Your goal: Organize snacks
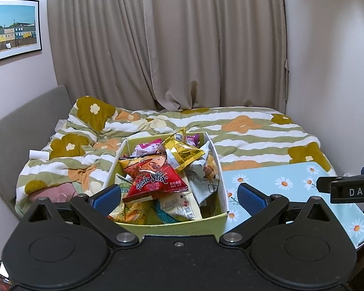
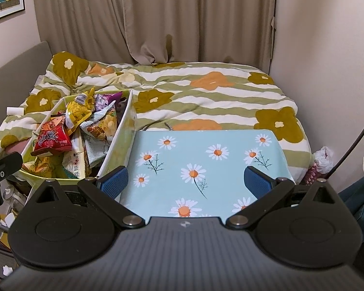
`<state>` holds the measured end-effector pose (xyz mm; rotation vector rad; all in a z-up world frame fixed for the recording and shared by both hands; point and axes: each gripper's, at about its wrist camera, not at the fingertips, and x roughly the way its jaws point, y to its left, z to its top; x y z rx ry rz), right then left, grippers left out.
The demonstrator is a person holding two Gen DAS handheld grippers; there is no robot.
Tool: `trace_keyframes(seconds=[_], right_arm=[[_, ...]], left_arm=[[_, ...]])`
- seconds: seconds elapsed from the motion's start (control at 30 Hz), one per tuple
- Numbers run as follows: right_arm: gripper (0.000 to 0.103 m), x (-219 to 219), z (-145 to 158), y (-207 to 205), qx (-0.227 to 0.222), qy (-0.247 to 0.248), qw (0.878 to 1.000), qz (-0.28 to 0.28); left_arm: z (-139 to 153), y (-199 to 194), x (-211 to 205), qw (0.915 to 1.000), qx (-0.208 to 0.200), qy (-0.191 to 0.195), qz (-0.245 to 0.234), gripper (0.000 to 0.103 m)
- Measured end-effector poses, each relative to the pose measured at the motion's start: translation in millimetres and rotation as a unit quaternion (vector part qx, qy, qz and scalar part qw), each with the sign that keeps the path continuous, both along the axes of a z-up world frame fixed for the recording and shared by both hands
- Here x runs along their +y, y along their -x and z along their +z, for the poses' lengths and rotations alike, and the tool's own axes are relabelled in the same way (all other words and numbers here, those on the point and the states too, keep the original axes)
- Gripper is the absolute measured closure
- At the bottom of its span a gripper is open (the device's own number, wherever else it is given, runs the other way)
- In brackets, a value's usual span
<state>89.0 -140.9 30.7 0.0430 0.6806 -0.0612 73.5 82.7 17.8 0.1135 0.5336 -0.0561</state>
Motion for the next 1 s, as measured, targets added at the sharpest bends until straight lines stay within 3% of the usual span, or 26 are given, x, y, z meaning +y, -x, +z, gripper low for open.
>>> trace_keyframes(seconds=[1.0], right_arm=[[0.0,0.0,-0.7,-0.9,0.002,-0.003,1.0,0.002]], left_arm=[[2.0,0.2,7.8,0.9998,-0.001,0.021,-0.002,0.0]])
